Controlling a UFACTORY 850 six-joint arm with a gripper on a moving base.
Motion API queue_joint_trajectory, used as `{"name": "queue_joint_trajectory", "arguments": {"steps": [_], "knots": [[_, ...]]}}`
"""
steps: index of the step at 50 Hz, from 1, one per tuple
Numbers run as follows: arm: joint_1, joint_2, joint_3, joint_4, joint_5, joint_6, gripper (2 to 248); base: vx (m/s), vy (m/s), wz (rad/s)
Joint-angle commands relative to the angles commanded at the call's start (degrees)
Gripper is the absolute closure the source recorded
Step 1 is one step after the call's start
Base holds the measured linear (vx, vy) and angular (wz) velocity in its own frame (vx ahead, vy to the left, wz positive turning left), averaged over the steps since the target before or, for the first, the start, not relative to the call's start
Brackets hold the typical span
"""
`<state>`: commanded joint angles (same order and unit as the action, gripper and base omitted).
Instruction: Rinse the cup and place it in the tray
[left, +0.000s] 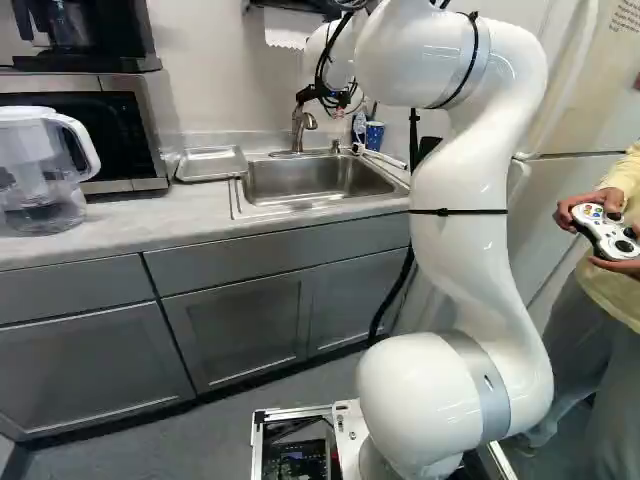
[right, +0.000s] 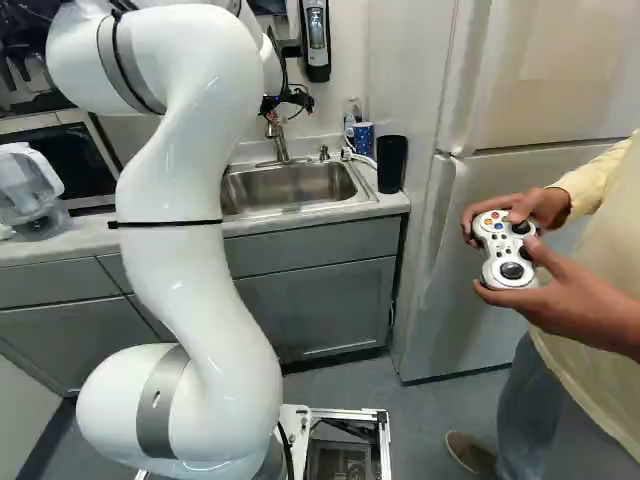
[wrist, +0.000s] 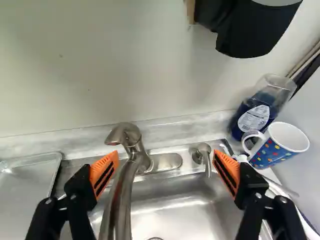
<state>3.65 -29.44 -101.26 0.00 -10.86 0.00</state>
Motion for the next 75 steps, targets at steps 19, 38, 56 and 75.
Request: {"name": "queue_joint_trajectory", "arguments": {"steps": [19,38,56,75], "knots": [[-0.01,-0.23,-0.29,0.00,1.35,0.00,3,0.000,0.000,0.000],[-0.01,-0.23,-0.29,0.00,3.86,0.00,3,0.000,0.000,0.000],[-0.01,-0.23,-0.29,0.00,5.74,0.00,3,0.000,0.000,0.000],[-0.04,-1.37,-1.72,0.00,5.74,0.00,3,0.000,0.000,0.000]]}}
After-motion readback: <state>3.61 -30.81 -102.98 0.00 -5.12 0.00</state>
